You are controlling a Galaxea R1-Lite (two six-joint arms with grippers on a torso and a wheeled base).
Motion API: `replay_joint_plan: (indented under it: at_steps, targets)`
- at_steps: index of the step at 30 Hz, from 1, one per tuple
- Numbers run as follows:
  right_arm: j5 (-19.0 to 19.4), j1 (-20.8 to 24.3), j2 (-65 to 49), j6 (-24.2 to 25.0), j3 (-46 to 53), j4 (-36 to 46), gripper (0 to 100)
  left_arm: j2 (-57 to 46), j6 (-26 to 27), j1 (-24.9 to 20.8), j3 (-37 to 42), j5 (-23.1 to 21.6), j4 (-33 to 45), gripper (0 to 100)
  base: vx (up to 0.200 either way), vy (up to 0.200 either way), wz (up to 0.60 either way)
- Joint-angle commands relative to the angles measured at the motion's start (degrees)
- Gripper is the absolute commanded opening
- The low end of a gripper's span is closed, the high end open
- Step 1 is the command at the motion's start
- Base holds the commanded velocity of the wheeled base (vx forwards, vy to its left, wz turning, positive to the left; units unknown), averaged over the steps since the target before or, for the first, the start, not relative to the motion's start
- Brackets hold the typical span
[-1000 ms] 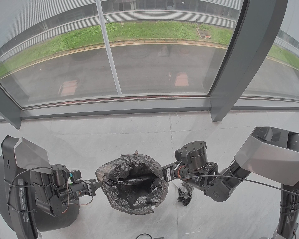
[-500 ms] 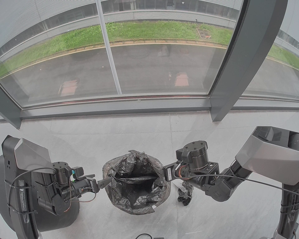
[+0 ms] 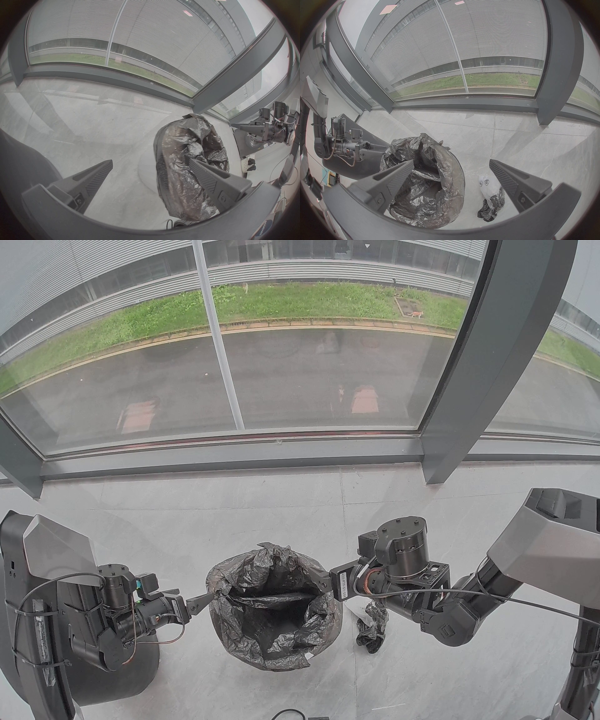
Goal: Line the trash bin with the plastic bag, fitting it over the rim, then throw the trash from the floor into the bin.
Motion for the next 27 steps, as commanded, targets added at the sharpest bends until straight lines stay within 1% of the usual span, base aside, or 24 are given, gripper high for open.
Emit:
replay_joint_plan:
  at_steps: [1, 4, 6, 9, 11, 12, 13, 16, 19, 21, 22, 23, 24, 25, 27]
  targets:
    - [-0.1, 0.4, -0.4, 0.0, 1.1, -1.1, 100, 1.4, 0.5, 1.5, 0.1, 0.3, -0.1, 100, 0.000, 0.000, 0.00]
    - [-0.1, 0.7, -0.5, 0.0, 2.0, -2.7, 100, 2.8, 3.3, 2.8, 0.0, 0.4, -0.1, 100, 0.000, 0.000, 0.00]
    - [-0.1, 0.7, -0.8, 0.0, 2.9, -3.9, 100, 3.3, 5.1, 3.5, 0.1, 1.3, -0.2, 100, 0.000, 0.000, 0.00]
    - [-0.1, 0.7, -1.0, 0.0, 4.5, -5.8, 100, 1.6, 4.7, 4.0, 0.4, 1.5, -0.2, 100, 0.000, 0.000, 0.00]
    - [0.1, 0.6, -2.3, 0.0, 6.8, -9.3, 100, -2.8, 2.5, 3.6, 2.1, 1.3, -0.2, 100, 0.000, 0.000, 0.00]
    - [0.2, 0.5, -2.5, 0.0, 7.2, -9.8, 100, -3.5, 2.0, 3.4, 2.6, 1.2, -0.1, 100, 0.000, 0.000, 0.00]
    - [0.3, 0.4, -2.9, 0.1, 8.4, -11.8, 100, -6.3, 0.4, 2.1, 4.3, 1.0, -0.2, 100, 0.000, 0.000, 0.00]
    - [0.3, 0.3, -2.5, 1.0, 10.8, -17.2, 100, -9.6, -2.6, -2.2, 6.7, 1.0, -0.2, 100, 0.000, 0.000, 0.00]
    - [0.6, 0.1, -1.9, 1.8, 12.0, -20.7, 100, -10.6, -3.1, -6.1, 6.6, 1.8, -0.1, 100, 0.000, 0.000, 0.00]
    - [0.7, 0.1, -1.8, 1.8, 12.0, -20.8, 100, -10.4, -3.0, -7.0, 6.3, 2.1, -0.1, 100, 0.000, 0.000, 0.00]
    - [0.9, 0.0, -2.3, 1.9, 11.7, -20.7, 100, -9.6, -3.0, -9.5, 4.9, 4.0, -0.1, 100, 0.000, 0.000, 0.00]
    - [0.9, -0.1, -2.4, 1.8, 11.6, -20.7, 100, -9.0, -3.0, -10.5, 4.2, 5.1, -0.1, 100, 0.000, 0.000, 0.00]
    - [0.9, -0.1, -2.4, 1.8, 11.6, -20.7, 100, -9.0, -3.0, -10.5, 4.2, 5.1, -0.1, 100, 0.000, 0.000, 0.00]
    - [0.9, -0.5, -2.4, 1.9, 11.7, -20.8, 100, -7.1, -3.0, -13.1, 2.7, 8.6, -0.1, 100, 0.000, 0.000, 0.00]
    - [0.9, -1.0, -2.2, 1.9, 11.6, -20.9, 100, -4.9, -2.5, -15.3, 0.6, 13.1, 0.1, 100, 0.000, 0.000, 0.00]
